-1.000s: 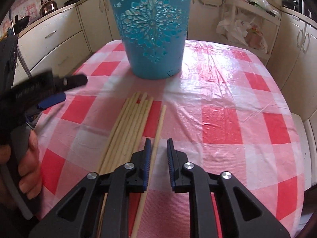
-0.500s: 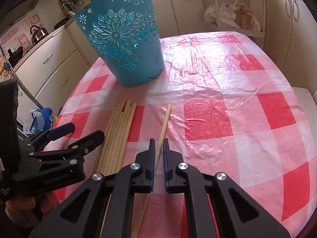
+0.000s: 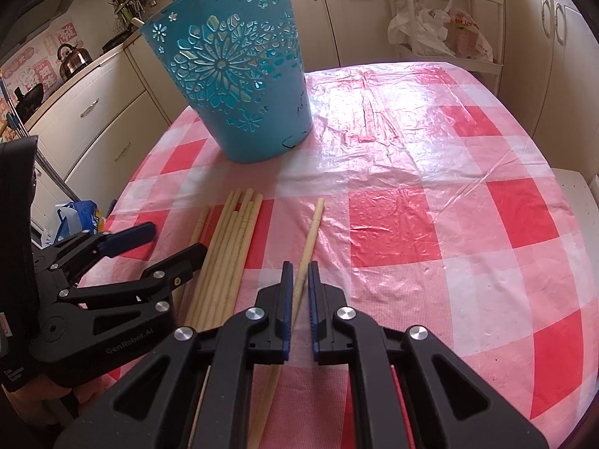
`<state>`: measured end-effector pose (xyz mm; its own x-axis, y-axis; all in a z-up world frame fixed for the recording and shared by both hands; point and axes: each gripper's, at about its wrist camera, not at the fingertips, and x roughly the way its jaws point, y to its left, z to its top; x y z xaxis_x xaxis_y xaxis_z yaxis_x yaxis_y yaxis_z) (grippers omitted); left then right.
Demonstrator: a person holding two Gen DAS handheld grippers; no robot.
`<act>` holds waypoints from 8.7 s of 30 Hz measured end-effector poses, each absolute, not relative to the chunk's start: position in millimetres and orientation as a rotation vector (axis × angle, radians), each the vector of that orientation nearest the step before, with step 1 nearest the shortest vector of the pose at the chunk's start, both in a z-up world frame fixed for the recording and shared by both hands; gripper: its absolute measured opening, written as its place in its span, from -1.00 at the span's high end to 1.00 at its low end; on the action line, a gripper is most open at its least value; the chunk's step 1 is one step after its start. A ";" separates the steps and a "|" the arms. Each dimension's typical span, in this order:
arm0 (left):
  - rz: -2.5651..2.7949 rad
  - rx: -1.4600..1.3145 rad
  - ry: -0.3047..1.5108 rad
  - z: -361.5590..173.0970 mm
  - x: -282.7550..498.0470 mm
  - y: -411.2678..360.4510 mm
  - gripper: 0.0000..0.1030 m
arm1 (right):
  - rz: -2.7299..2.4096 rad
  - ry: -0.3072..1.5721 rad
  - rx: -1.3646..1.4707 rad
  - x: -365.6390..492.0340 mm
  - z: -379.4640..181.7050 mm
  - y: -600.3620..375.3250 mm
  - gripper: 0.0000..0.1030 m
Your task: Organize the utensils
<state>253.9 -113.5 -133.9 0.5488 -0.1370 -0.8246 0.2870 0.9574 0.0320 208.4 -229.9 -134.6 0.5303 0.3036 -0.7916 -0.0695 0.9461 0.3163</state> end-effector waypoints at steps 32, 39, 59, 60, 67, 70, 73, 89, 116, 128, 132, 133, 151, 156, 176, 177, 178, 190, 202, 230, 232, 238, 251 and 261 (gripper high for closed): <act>-0.333 0.218 1.049 -128.1 260.2 -110.3 0.88 | 0.227 0.994 0.068 218.1 -132.7 -210.6 0.84; -0.352 0.215 1.028 -120.7 258.9 -113.3 0.91 | 0.238 0.997 0.095 218.6 -132.6 -214.2 0.88; -0.456 -0.224 0.242 105.4 277.8 -53.9 0.91 | 0.276 1.003 0.358 219.2 -138.9 -242.3 0.88; -0.447 -0.241 0.224 110.1 284.5 -55.7 0.91 | 0.276 1.002 0.356 219.2 -139.0 -242.3 0.88; -0.296 -0.252 0.107 115.8 336.6 -85.9 0.91 | 0.276 1.001 0.347 219.9 -138.8 -242.2 0.88; -0.227 -0.261 0.102 99.1 362.8 -95.1 0.91 | 0.276 1.001 0.345 219.8 -138.7 -241.8 0.88; -0.208 -0.266 0.129 82.7 378.9 -102.3 0.91 | 0.276 1.001 0.339 219.8 -138.5 -241.0 0.88; -0.228 -0.136 0.304 7.7 346.3 -98.7 0.59 | 0.277 1.000 0.317 219.7 -138.7 -239.9 0.88; -0.144 -0.547 0.606 -122.8 255.9 26.4 -0.27 | 0.272 0.969 0.194 209.9 -118.5 -229.7 0.89; -0.146 -0.543 0.615 -124.0 258.1 26.4 -0.35 | 0.365 0.443 0.464 238.4 38.6 -261.9 0.89; -0.150 -0.551 0.613 -123.8 258.4 26.9 -0.35 | 0.342 0.325 0.458 289.6 69.9 -241.9 0.89; -0.153 -0.554 0.612 -123.9 258.5 26.9 -0.35 | 0.324 0.311 0.464 301.1 73.5 -237.7 0.89; -0.176 -0.581 0.603 -124.8 257.6 28.3 -0.40 | 0.218 0.478 0.381 355.0 32.9 -213.2 0.62; -0.171 -0.578 0.606 -124.4 258.1 26.7 -0.42 | 0.250 0.491 0.369 286.1 25.1 -228.2 0.43; -0.152 -0.568 0.624 -124.9 261.5 24.0 -0.50 | 0.244 0.990 0.163 217.9 -132.6 -190.1 0.55; -0.152 -0.568 0.624 -124.9 261.5 24.0 -0.50 | 0.240 0.987 0.156 217.9 -133.3 -189.7 0.55; -0.151 -0.568 0.623 -124.9 261.4 24.0 -0.51 | 0.238 0.987 0.147 218.0 -133.7 -188.8 0.55; -0.148 -0.559 0.627 -124.5 261.6 22.8 -0.52 | 0.217 0.994 0.021 221.1 -132.3 -185.1 0.77; -0.279 -0.140 0.899 -129.9 258.2 -67.8 -0.53 | 0.224 0.985 0.127 218.3 -135.2 -216.5 0.79; -0.311 0.189 0.946 -128.9 262.8 -119.5 -0.14 | 0.244 0.991 0.187 217.9 -135.6 -222.9 0.77; -0.349 0.205 0.949 -127.8 263.2 -122.5 -0.02 | 0.246 0.992 0.192 218.1 -135.6 -224.2 0.77; -0.463 0.252 0.982 -125.5 269.0 -120.9 0.08 | 0.249 0.993 0.201 218.2 -135.6 -225.1 0.77; -0.750 0.581 0.896 -120.7 275.4 -129.4 0.32 | 0.257 0.993 0.224 219.0 -136.3 -226.7 0.74; -0.651 0.425 1.076 -120.6 293.1 -128.3 0.31 | 0.278 0.993 0.237 219.2 -135.2 -225.9 0.51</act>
